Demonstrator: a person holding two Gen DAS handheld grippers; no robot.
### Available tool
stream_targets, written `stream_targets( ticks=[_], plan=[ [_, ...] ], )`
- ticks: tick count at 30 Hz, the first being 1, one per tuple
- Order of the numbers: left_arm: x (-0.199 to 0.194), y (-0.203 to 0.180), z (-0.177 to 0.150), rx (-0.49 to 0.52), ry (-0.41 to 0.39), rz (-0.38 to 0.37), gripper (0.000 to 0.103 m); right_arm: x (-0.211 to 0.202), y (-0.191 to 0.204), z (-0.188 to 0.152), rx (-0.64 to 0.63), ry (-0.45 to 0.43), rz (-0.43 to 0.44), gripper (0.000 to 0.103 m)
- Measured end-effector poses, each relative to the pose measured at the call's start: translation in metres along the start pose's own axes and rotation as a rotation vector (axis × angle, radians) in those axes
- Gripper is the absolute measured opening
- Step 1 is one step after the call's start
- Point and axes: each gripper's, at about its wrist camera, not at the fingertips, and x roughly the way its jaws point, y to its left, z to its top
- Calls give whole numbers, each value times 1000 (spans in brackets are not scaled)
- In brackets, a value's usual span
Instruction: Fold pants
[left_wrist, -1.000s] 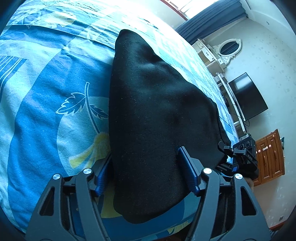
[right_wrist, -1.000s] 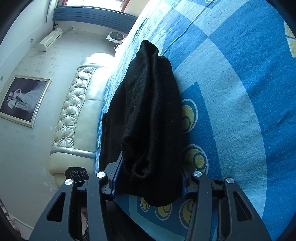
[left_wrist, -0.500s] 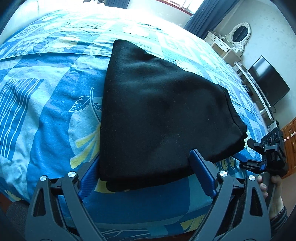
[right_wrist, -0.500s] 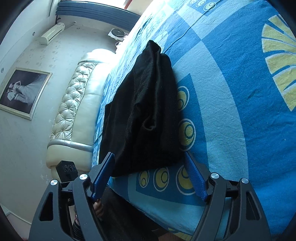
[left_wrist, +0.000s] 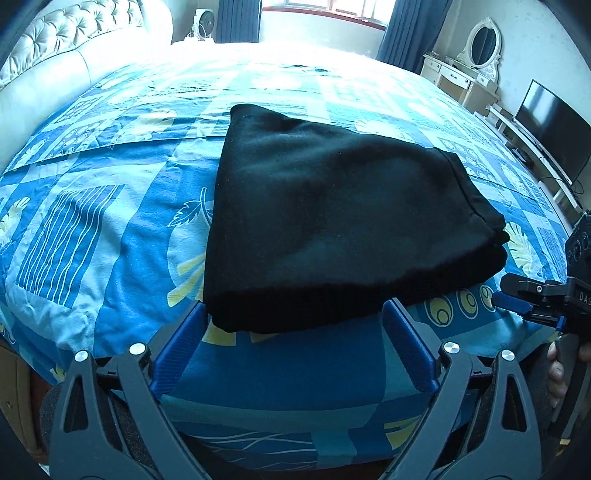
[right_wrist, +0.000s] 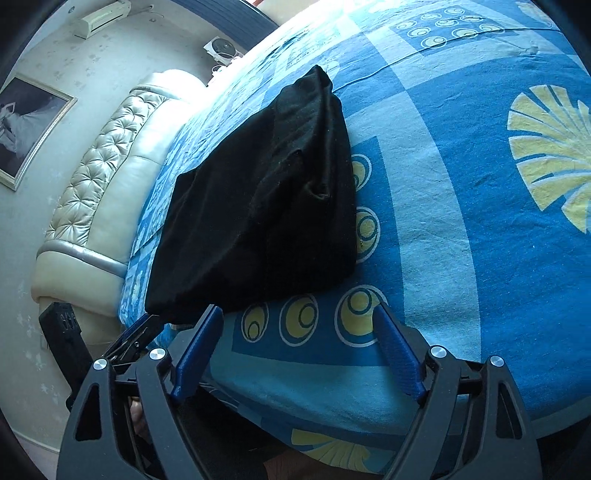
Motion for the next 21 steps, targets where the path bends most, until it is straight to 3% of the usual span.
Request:
stream_targets(
  ticks=[5,9,21],
  plan=[
    [-10,-8,-1,0,-29,-4,96,-3,12,1,-95,-35,-155,82],
    [-18,-14,-4,21,-68,55,96,-8,25,3,-174,-79,-249,82],
    [-25,-19,-2,31,-93,105,96,-4,39,-5,-260,-91,-300,82]
  ],
)
